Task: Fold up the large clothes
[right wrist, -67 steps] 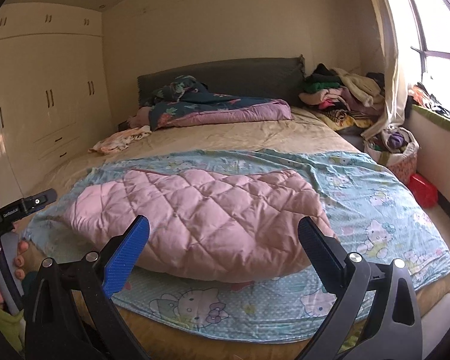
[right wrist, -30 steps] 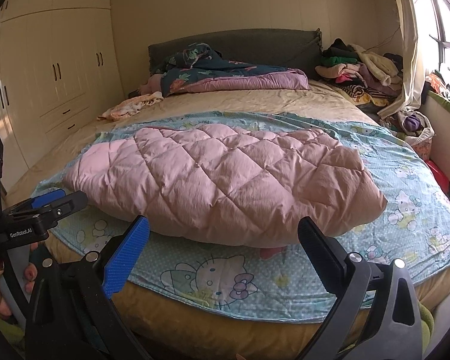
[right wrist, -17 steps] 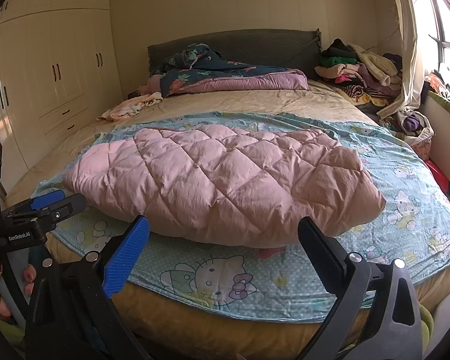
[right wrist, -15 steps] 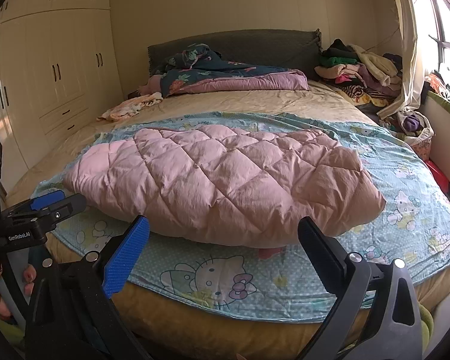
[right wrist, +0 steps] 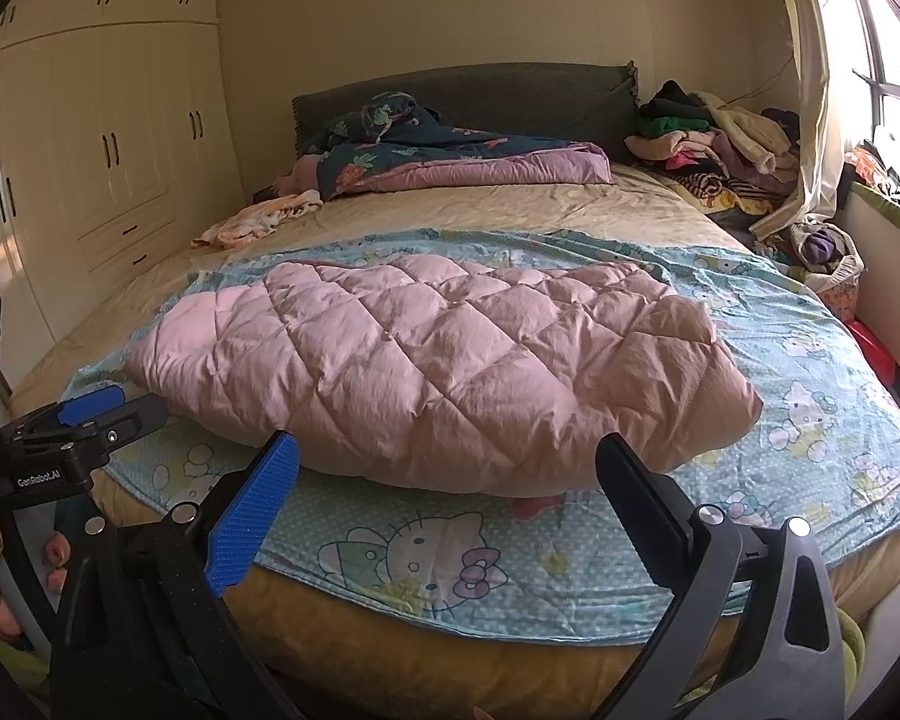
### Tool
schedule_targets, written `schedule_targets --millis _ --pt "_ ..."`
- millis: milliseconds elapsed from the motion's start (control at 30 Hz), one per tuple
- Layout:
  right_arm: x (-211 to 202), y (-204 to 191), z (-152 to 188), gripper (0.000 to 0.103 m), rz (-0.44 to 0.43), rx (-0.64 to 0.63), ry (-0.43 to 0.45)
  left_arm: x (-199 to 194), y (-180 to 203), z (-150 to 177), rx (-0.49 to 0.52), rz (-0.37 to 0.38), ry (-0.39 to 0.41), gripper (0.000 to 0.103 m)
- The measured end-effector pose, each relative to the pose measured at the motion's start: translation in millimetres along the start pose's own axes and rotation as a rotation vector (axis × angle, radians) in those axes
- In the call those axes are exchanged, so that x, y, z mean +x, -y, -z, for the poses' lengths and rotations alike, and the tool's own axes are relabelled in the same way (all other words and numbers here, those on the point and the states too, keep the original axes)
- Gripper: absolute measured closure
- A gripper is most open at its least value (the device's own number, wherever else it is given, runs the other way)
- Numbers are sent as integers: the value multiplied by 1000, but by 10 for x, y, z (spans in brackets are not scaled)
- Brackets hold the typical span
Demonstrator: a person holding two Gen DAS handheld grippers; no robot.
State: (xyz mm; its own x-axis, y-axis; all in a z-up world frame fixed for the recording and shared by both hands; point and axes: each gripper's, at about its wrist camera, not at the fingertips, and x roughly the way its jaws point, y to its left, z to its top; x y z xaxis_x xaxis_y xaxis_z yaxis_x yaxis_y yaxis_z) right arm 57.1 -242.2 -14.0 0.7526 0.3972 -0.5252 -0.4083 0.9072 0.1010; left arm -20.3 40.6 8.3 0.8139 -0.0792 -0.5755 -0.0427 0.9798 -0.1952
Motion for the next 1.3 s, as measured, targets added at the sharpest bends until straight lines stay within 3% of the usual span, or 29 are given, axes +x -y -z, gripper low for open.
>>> schedule_targets --millis 1300 --pt "-34 20 10 4 3 2 2 -23 -35 13 2 -19 -4 9"
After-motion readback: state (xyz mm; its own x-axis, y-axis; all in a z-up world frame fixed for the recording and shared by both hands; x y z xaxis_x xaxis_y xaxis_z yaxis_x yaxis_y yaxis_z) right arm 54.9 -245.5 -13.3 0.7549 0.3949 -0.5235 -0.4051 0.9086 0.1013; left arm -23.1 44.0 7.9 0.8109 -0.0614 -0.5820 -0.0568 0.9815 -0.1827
